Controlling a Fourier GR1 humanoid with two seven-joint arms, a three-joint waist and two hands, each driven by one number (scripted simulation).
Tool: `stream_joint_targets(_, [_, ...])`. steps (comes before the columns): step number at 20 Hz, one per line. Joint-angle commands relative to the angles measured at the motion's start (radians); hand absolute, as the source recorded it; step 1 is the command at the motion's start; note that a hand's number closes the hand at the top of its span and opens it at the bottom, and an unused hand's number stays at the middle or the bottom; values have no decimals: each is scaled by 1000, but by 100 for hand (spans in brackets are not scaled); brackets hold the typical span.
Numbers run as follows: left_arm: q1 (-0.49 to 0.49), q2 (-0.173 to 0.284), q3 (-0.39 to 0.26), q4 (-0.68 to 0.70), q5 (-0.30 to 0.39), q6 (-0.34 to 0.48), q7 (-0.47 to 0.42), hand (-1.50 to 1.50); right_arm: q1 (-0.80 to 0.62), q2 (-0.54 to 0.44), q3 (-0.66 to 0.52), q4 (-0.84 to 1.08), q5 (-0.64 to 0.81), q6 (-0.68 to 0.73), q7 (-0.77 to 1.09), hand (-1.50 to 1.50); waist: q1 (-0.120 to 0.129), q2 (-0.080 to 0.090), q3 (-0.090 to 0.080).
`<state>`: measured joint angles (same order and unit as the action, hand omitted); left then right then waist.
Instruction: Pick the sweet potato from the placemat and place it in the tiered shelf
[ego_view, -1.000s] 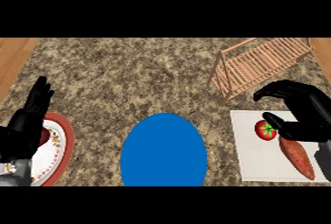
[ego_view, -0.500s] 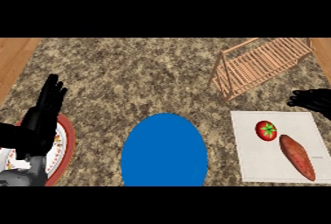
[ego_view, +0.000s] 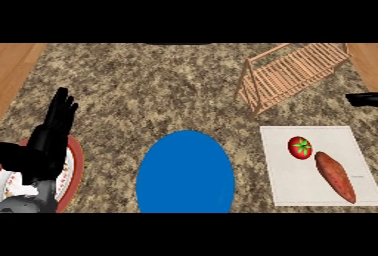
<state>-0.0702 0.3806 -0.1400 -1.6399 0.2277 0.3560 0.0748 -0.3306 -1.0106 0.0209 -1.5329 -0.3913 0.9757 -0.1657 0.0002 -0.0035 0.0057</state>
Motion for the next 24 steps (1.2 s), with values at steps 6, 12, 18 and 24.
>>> stream_joint_targets(6, [41, 5, 18, -31, 7, -14, -4, 0, 133, -17, 14, -313, 547, -72, -231, -150, -13, 0, 0])
stream_joint_targets(12, [-50, -14, 13, 3, -15, -7, 54, 0, 256, -5, 138, -230, 894, -343, -424, -150, -1, 8, -3])
stream_joint_targets(18, [-35, -33, 6, -19, -46, -1, 62, 0, 338, -22, 175, -154, 1126, -589, -464, -150, -7, 4, -5])
stream_joint_targets(24, [25, -27, 72, -36, -32, -71, 24, 0, 243, 83, 144, 44, 1189, -603, -524, -150, 7, 5, -5])
